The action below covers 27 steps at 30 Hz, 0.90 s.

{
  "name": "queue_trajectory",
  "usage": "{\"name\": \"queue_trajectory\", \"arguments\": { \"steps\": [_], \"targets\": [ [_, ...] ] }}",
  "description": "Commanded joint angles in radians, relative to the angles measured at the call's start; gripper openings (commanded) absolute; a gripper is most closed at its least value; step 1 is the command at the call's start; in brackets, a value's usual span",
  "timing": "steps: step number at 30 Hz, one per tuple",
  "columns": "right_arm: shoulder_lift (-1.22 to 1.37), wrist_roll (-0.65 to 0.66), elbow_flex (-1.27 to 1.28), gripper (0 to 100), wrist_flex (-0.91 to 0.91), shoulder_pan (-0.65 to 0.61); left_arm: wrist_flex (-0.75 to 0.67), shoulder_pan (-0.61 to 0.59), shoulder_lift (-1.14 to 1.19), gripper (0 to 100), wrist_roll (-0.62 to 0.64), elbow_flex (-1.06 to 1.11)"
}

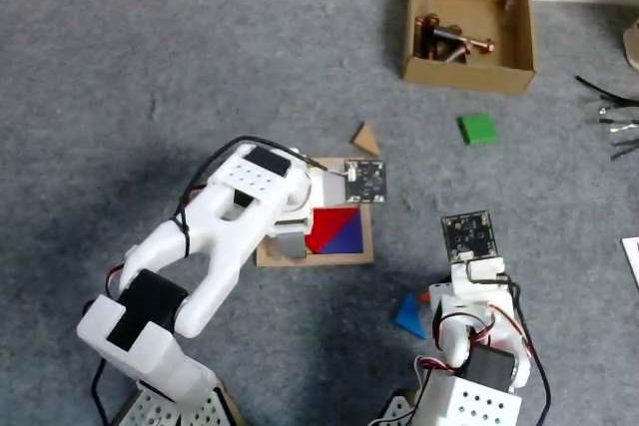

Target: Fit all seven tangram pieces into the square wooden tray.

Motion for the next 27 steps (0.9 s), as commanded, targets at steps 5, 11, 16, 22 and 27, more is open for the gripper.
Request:
{"name": "queue_trajectory", "arguments": {
  "steps": [5,11,16,22,27],
  "targets": [
    [-0.010,0.009,0.104,20.3,-0.022,-0.018,-0.029,0.018,0.015,33,0.002,-0.030],
    [-0.010,0.009,0.104,20.3,-0.022,-0.018,0.044,0.018,0.015,33,0.002,-0.096],
    [-0.010,0.009,0.104,20.3,-0.022,-0.018,0.201,0.018,0.021,33,0.000,-0.226],
    [-0.010,0.009,0.104,20.3,-0.022,-0.018,0.219,0.019,0.027,33,0.000,-0.206],
    [-0.010,0.009,0.104,20.3,-0.022,-0.018,0.219,0.033,0.027,33,0.000,-0.166]
  ]
}}
